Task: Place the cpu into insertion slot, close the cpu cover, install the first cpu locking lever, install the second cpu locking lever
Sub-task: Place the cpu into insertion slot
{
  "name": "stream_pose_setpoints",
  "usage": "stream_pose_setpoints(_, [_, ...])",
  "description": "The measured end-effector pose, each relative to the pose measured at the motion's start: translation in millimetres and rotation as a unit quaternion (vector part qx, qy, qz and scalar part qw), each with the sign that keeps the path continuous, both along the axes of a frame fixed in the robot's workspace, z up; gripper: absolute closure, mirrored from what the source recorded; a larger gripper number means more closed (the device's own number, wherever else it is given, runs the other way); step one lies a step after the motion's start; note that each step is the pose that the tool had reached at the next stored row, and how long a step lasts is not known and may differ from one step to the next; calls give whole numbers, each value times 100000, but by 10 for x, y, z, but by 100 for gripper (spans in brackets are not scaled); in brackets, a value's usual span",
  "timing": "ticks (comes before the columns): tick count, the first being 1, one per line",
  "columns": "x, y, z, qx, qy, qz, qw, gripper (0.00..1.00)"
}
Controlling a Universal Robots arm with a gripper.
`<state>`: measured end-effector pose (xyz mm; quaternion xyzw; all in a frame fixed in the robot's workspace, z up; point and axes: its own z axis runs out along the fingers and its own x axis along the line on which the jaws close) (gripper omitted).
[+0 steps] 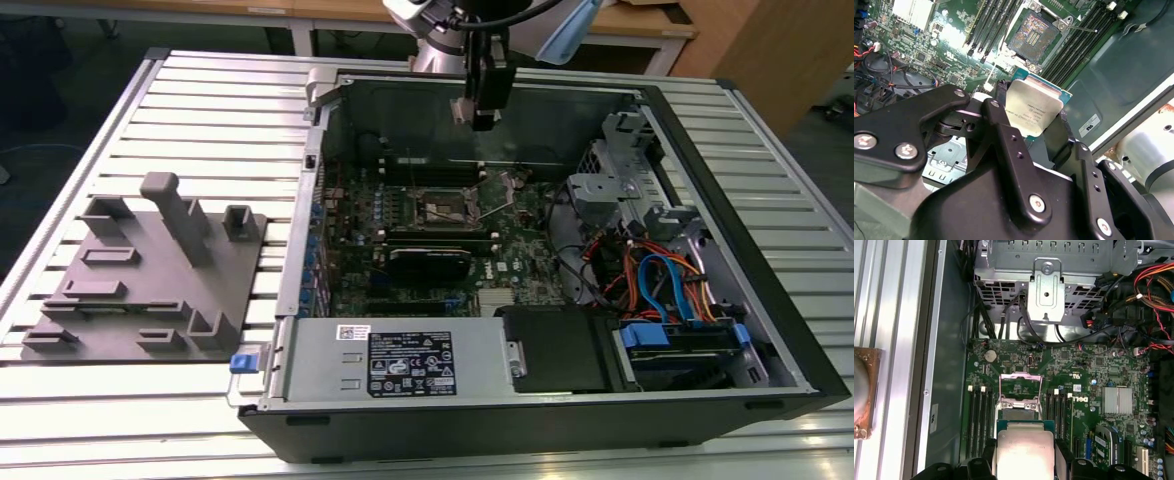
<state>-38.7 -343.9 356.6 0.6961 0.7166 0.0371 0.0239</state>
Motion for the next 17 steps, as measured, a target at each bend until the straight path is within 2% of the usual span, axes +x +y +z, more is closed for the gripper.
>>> stream_pose_setpoints(10, [0,3,-2,-1,2,-2005,99980,46])
stream_pose_setpoints(11, [0,3,-22,-5,4,-2051,99979,46])
stream_pose_setpoints(12, [0,3,-93,-3,2,-2053,99979,46])
stream_pose_setpoints(17, [0,3,-101,-1,2,-2052,99979,46])
